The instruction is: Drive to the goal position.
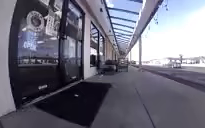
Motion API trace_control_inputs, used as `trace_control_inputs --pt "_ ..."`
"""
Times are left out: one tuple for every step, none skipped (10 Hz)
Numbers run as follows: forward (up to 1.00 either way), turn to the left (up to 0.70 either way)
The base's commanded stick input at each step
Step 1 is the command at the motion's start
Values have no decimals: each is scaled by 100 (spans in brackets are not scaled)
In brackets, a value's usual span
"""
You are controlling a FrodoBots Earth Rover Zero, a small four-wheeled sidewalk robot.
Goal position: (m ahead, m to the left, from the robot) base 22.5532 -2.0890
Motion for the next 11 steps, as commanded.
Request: trace_control_inputs --pt "70 0" --pt "70 0" --pt "70 0" --pt "70 0" --pt "70 -25" --pt "70 -27" --pt "70 -27" --pt "70 -27" --pt "70 -27" --pt "70 -27" --pt "70 -27"
